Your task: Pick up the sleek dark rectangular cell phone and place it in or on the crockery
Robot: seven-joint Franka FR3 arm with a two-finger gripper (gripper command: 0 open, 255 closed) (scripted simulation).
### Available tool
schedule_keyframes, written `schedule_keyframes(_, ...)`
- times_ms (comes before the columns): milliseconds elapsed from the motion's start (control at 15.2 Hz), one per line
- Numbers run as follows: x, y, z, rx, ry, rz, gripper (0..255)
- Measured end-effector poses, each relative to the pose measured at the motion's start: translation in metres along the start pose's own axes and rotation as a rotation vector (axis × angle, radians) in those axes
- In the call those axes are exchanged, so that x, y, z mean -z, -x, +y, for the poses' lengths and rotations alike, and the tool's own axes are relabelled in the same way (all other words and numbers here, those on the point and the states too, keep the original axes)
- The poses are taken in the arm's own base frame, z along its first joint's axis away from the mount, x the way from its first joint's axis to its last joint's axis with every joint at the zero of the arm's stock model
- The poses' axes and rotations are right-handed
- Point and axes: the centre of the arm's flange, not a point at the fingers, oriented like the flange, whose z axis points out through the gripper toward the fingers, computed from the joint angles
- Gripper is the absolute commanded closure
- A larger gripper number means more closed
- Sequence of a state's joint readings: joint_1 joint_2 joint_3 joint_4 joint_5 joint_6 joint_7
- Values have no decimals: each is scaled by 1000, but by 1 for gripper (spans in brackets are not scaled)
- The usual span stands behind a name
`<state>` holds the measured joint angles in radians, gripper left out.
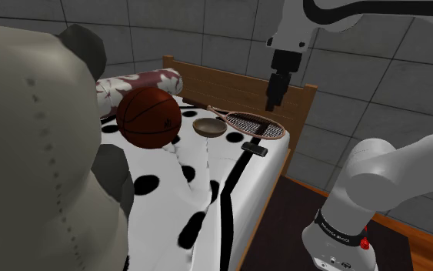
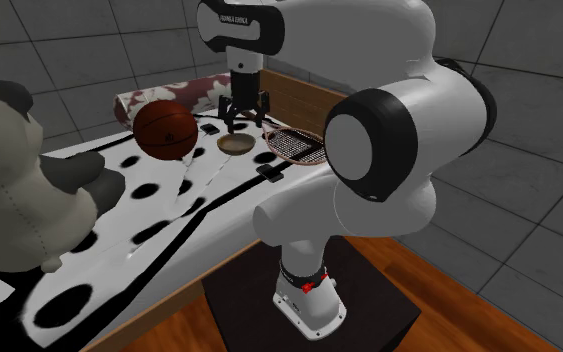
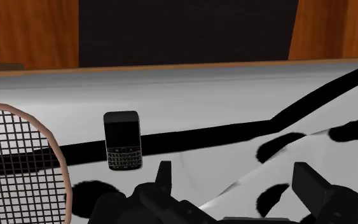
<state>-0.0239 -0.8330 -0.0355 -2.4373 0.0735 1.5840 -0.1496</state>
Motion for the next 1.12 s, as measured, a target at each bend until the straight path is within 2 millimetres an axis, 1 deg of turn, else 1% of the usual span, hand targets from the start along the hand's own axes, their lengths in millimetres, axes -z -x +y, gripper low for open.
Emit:
schedule_keyframes(66, 0, 0, 0, 0, 0, 0, 0)
schedule_keyframes(132, -6, -1, 3, 4, 4, 0, 0)
schedule_keyframes(330, -33, -5, 19, 28, 26, 4, 0)
schedule_keyframes(528, -66, -14, 36, 56, 50, 7, 0)
schedule_keyframes(792, -103, -20, 60, 94, 85, 14, 0)
schedule_keyframes(1056, -152, -30, 88, 133, 118, 19, 0)
schedule_keyframes(1122, -159, -32, 92, 143, 127, 22, 0)
